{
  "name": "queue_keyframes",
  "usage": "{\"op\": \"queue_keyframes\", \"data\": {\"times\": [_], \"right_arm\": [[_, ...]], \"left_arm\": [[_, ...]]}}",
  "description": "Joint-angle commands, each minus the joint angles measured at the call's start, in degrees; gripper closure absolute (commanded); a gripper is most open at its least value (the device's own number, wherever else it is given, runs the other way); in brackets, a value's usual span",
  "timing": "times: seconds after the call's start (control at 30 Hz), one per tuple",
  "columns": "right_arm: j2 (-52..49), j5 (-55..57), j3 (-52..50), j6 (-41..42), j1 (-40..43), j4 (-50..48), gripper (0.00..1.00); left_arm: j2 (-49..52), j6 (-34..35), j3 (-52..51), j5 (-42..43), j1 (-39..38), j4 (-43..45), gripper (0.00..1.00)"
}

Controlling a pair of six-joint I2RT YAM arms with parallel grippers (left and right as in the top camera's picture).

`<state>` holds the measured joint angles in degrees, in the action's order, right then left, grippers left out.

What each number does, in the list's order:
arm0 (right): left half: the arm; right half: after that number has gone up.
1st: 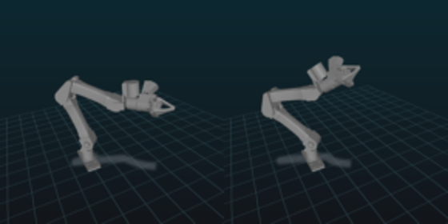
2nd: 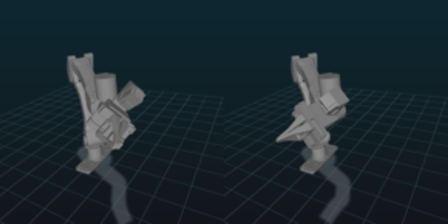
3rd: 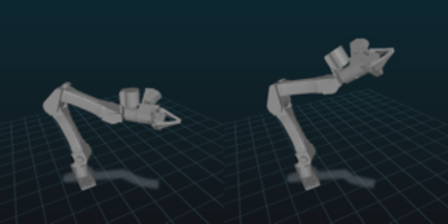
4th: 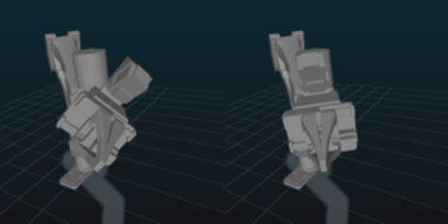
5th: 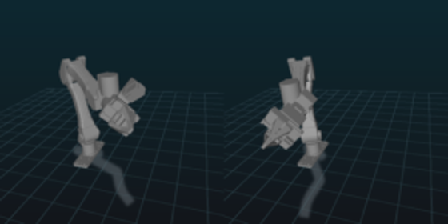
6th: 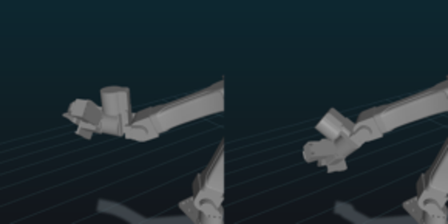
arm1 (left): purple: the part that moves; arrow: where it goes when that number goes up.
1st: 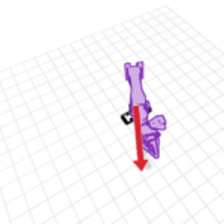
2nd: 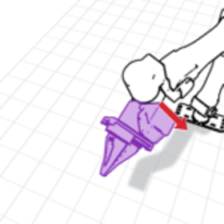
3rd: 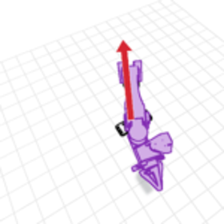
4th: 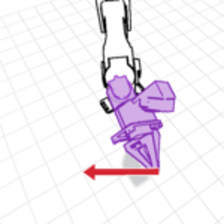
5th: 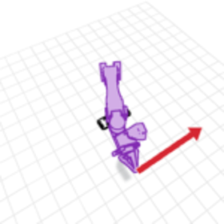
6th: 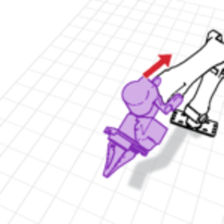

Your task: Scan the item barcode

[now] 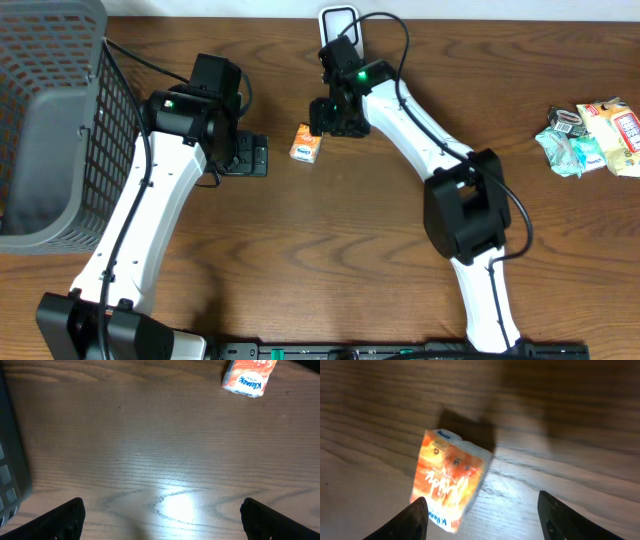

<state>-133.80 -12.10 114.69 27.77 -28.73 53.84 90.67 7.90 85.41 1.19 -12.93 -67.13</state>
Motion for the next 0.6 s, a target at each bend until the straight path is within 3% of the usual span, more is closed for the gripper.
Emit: {"op": "queue_keyframes", "data": {"times": [0.0,0.1,0.27,0.37,0.57], "right_arm": [[-4.2,-9.8,-0.1,2.0,-0.1,-1.7,0.36],[-6.0,-11.0,-0.1,2.0,-0.1,-1.9,0.43],[-6.7,-11.0,-0.1,2.0,0.2,-1.5,0.82],[-6.7,-14.4,-0.1,1.9,0.7,-1.0,0.99],[-6.3,-28.9,-0.1,-4.9,3.9,-0.1,0.99]], "left_arm": [[0.1,0.3,-0.1,-0.3,0.0,-0.2,0.02],[0.1,0.3,-0.1,-0.3,0.0,-0.2,0.02],[0.1,0.3,-0.1,-0.3,0.0,-0.2,0.02],[0.1,0.3,-0.1,-0.3,0.0,-0.2,0.02],[0.1,0.3,-0.1,-0.3,0.0,-0.2,0.02]]}}
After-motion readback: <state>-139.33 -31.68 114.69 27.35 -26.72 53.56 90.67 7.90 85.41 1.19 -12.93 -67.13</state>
